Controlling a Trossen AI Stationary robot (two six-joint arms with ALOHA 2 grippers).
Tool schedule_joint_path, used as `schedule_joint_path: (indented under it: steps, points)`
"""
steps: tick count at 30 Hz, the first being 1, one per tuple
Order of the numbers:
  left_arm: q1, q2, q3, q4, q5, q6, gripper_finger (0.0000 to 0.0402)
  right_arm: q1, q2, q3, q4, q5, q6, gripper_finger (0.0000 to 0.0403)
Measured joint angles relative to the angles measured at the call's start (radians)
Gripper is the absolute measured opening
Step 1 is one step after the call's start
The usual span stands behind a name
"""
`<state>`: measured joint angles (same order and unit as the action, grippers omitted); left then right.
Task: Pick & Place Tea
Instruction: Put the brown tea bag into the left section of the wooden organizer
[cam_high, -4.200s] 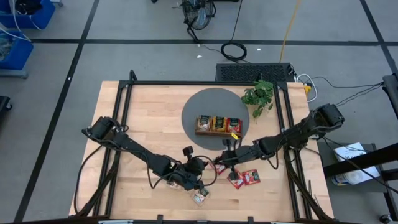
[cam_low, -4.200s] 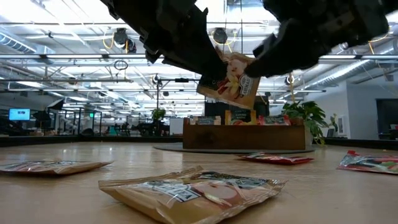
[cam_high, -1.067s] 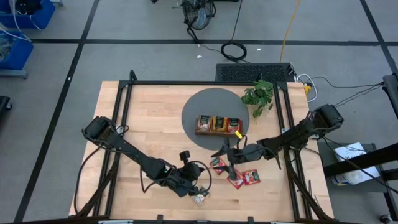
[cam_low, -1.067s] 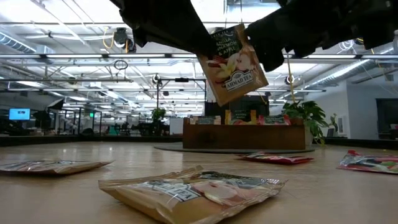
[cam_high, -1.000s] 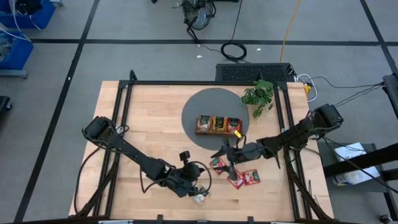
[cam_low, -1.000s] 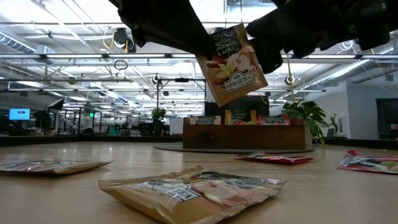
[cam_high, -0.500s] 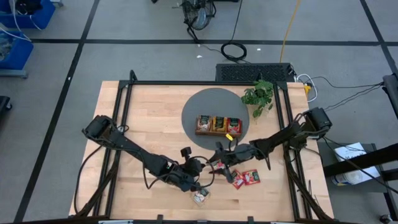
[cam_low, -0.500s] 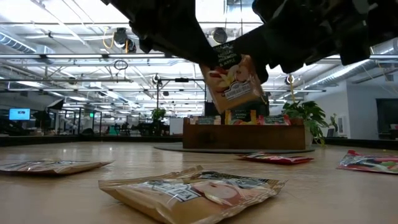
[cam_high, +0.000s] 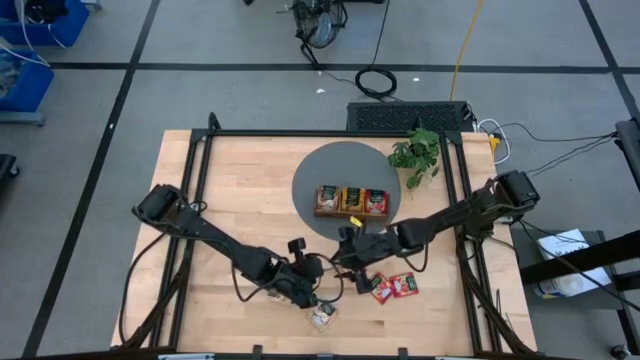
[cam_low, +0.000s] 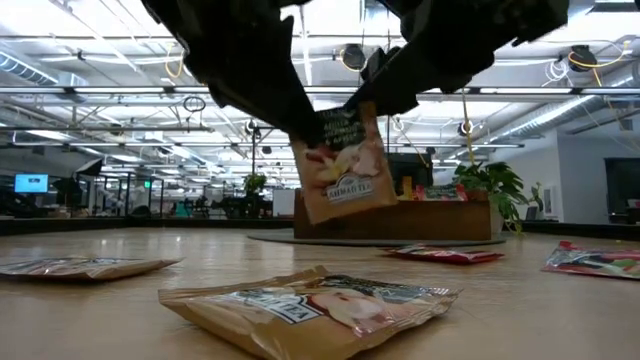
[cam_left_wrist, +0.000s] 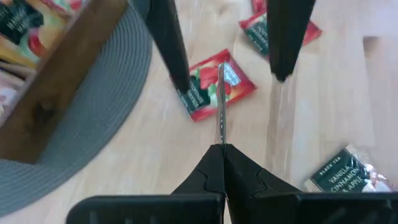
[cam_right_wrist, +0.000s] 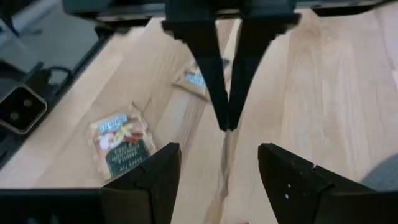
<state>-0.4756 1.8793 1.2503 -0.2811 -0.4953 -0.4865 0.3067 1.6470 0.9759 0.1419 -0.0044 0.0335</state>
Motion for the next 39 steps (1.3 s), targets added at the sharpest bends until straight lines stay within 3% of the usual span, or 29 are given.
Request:
schedule_joint_path:
  steps: [6,21,39]
  points:
    - [0.024,0.000,0.000,-0.038,0.008,-0.033,0.0001,-0.005,0.010,0.120,-0.220,-0.001,-0.020,0.0191]
    - [0.035,0.001,0.046,-0.009,-0.002,0.033,0.0001,-0.020,0.052,0.162,-0.264,-0.002,-0.033,0.0176]
    - [0.042,0.001,0.060,-0.056,0.002,0.012,0.0001,-0.025,0.103,0.161,-0.224,-0.049,-0.106,0.0005]
